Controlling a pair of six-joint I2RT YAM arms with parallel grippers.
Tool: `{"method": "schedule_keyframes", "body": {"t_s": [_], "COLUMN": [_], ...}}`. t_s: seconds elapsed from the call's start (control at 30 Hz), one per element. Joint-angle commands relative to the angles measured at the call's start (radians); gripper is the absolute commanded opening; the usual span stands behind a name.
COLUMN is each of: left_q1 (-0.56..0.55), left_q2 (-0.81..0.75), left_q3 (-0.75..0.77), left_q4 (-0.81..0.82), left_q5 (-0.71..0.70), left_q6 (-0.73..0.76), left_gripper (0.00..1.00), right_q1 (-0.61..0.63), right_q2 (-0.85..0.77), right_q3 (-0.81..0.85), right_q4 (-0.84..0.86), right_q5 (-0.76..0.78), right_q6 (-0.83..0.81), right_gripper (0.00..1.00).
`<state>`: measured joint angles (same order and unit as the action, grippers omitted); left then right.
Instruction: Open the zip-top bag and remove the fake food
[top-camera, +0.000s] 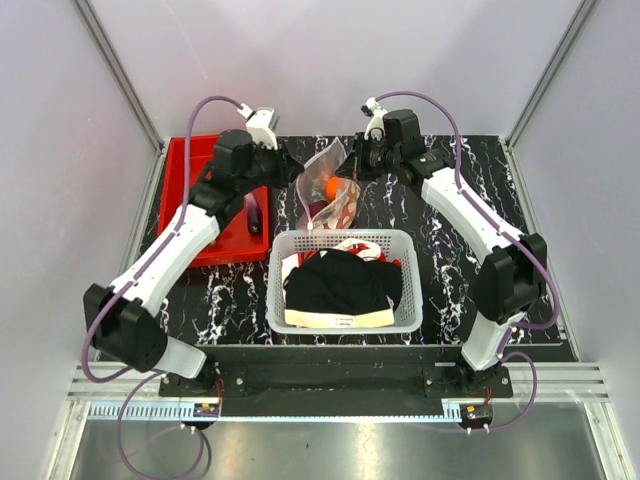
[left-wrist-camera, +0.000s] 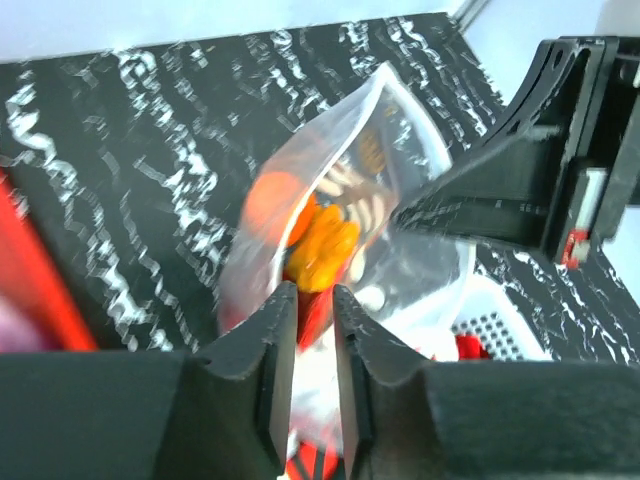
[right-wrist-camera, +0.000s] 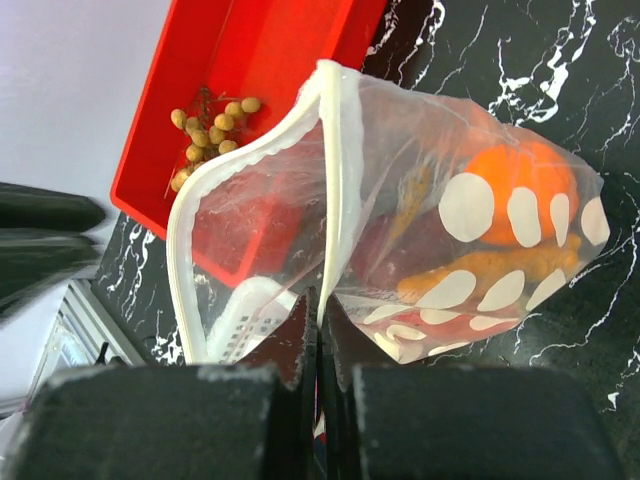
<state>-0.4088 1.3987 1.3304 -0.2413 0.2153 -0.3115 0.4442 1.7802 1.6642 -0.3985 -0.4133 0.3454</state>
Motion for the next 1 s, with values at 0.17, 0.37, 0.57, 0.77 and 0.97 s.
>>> {"method": "schedule_keyframes", "body": {"t_s": [0.17,0.37,0.57,0.77,0.97], "left_q1": [-0.084,-0.104,-0.108,-0.108,-0.108], "left_q2": [0.140,0.220,0.330,0.442,0.502], "left_q3": [0.118,0.150,0.184,0.231,0.245], "left_q4": [0.119,0.088,0.073,0.069,0.071], "left_q5": [0.021,-0.022,-0.057,-0.015,0.064], "left_q6": [-0.008,-0.018,-0.014,-0.023,0.011], "left_gripper": [0.18,0.11,0.07,0.05,0.12], "right_q1": [-0.001,0.002,0.008,0.007,0.005], "right_q2": [0.008,0.028,0.045,0.025,0.019], "right_q3": [0.075,0.092,0.109,0.068,0.034], "right_q4": [0.020,0.020,0.026,0.024,0.026], "right_q5": [-0.036,-0.050,-0.044,0.013,0.030], "right_q6": [0.026,0.063,0.101,0.107,0.112], "right_gripper": [0.00,0.00,0.00,0.00,0.00]}}
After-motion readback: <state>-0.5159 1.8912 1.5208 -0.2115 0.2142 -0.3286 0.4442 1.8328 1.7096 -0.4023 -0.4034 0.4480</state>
